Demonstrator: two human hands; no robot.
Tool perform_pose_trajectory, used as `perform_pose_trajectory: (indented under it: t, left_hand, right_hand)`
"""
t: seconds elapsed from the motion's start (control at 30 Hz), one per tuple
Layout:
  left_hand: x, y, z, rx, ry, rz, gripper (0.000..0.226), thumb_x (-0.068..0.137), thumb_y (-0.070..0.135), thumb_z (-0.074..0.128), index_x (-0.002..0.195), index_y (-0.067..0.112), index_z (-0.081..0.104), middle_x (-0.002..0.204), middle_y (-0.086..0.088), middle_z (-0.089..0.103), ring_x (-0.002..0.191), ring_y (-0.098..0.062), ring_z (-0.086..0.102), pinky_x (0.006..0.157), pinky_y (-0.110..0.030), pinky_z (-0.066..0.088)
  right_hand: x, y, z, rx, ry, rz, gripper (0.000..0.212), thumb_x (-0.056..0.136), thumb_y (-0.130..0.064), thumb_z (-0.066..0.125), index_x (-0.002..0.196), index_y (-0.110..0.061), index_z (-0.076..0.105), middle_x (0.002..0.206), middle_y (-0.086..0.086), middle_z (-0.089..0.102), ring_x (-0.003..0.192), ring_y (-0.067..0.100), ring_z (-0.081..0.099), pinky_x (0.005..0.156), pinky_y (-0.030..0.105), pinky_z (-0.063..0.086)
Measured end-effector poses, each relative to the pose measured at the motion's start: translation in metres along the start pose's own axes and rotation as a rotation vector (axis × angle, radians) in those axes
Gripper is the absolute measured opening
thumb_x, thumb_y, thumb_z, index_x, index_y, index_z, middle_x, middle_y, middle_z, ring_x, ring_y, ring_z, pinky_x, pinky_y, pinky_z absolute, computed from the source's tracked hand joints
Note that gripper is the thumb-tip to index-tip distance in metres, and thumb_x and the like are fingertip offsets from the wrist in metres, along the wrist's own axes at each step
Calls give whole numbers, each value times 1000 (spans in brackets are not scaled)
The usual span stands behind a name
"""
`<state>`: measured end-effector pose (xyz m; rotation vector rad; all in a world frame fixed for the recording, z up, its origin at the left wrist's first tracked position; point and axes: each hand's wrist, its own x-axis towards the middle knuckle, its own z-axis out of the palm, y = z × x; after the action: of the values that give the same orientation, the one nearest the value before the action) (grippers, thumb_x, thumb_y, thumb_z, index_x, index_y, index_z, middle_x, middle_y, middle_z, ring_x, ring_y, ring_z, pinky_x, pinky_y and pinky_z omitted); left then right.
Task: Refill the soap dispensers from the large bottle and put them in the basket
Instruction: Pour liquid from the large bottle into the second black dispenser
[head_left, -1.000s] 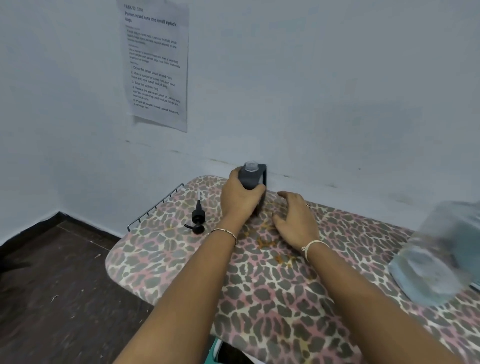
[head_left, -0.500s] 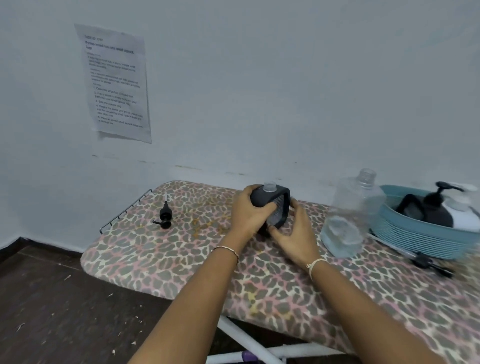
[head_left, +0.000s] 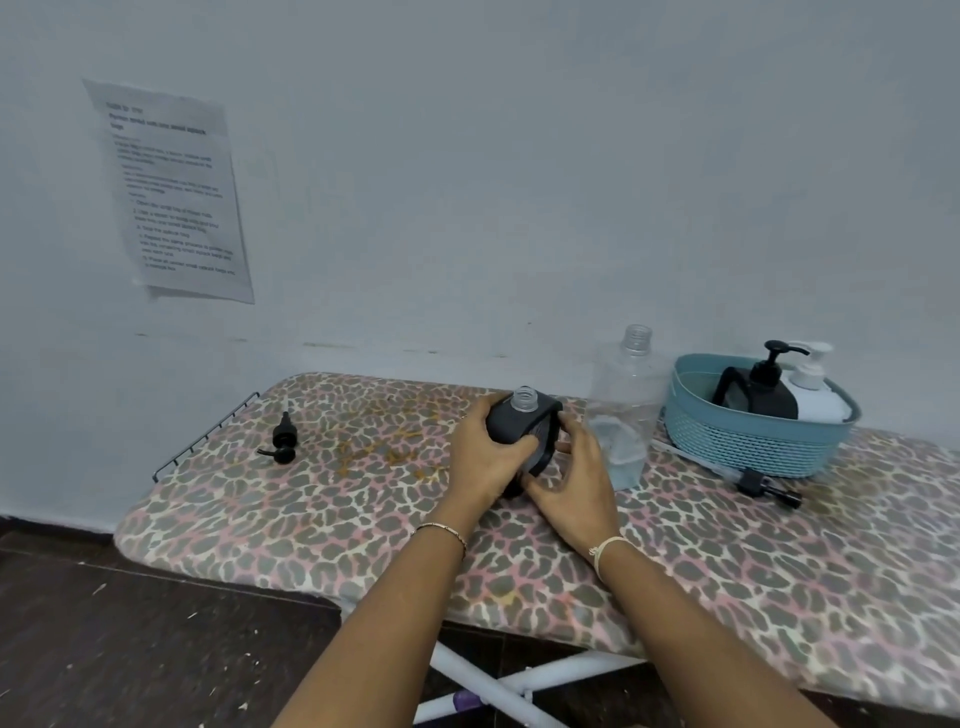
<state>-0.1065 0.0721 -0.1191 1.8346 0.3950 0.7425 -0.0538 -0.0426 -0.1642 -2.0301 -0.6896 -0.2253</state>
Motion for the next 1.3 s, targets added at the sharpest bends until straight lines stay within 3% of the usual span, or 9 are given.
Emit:
perform_pose_trajectory:
  t: [0.13, 0.27, 0.37, 0.5, 0.63, 0.73, 0.83, 1.0, 1.3]
  left_hand:
    - [-9, -2, 3, 17, 15, 22, 57, 68, 10, 77, 113, 31, 50, 101, 17, 58, 92, 0, 59, 76, -14, 51]
    - [-14, -13, 3, 114, 38, -7, 61, 67, 21, 81, 118, 27, 49, 107, 10, 59, 95, -8, 59, 78, -22, 52]
    - [-16, -15, 3, 177, 38, -7, 54, 68, 25, 81, 112, 24, 49, 101, 11, 58, 88, -8, 57, 73, -23, 50]
    - [-17, -16, 5, 244, 83, -17, 52, 69, 29, 80, 112, 21, 52, 96, 13, 57, 84, -7, 55, 69, -22, 47]
    - [-18, -14, 7, 230, 139, -34, 48, 70, 30, 80, 110, 23, 55, 94, 14, 58, 82, -6, 56, 66, -19, 43]
    - [-13, -13, 5, 251, 180, -72, 46, 70, 30, 79, 109, 23, 55, 93, 12, 58, 82, -9, 56, 64, -20, 42]
    - [-6, -13, 2, 280, 220, -104, 45, 71, 29, 78, 110, 22, 55, 95, 9, 59, 80, -9, 52, 62, -21, 39]
    - [-2, -17, 0, 319, 174, -99, 44, 69, 28, 79, 103, 22, 52, 99, 2, 65, 79, -13, 55, 62, -24, 43]
    - [-3, -19, -1, 348, 166, -111, 45, 69, 30, 79, 104, 21, 52, 98, 4, 65, 77, -12, 54, 60, -23, 41]
  right_hand:
    - [-5, 1, -2, -19, 18, -1, 78, 77, -33, 77, 143, -24, 36, 134, -9, 44, 114, 6, 50, 91, 26, 48]
    - [-11, 2, -11, -53, 245, 2, 38, 81, -18, 73, 116, -23, 60, 97, -12, 59, 80, 5, 58, 72, 33, 55]
    - [-11, 2, -21, -102, 393, -2, 20, 80, -15, 73, 88, -20, 56, 74, -9, 54, 63, 9, 50, 52, 22, 43]
    - [-6, 0, -34, -87, 503, 7, 37, 78, -16, 76, 92, -20, 42, 86, -3, 48, 74, 18, 52, 62, 26, 41]
    - [3, 6, -34, -98, 616, 93, 68, 70, -23, 81, 121, -23, 37, 129, 10, 44, 122, 29, 41, 105, 50, 35]
    - [14, 11, -39, -37, 576, 170, 104, 65, -26, 84, 146, -23, 20, 154, 9, 22, 143, 25, 18, 116, 47, 18]
    - [23, 14, -45, 108, 450, 238, 121, 65, -24, 88, 153, -22, 5, 157, 9, 23, 144, 25, 24, 117, 43, 24]
    - [41, 19, -50, 135, 338, 259, 100, 64, -29, 89, 144, -22, 30, 138, 2, 52, 126, 23, 50, 105, 42, 44]
    - [61, 13, -48, 179, 299, 204, 72, 68, -24, 86, 127, -27, 46, 123, -6, 60, 108, 15, 58, 95, 41, 52]
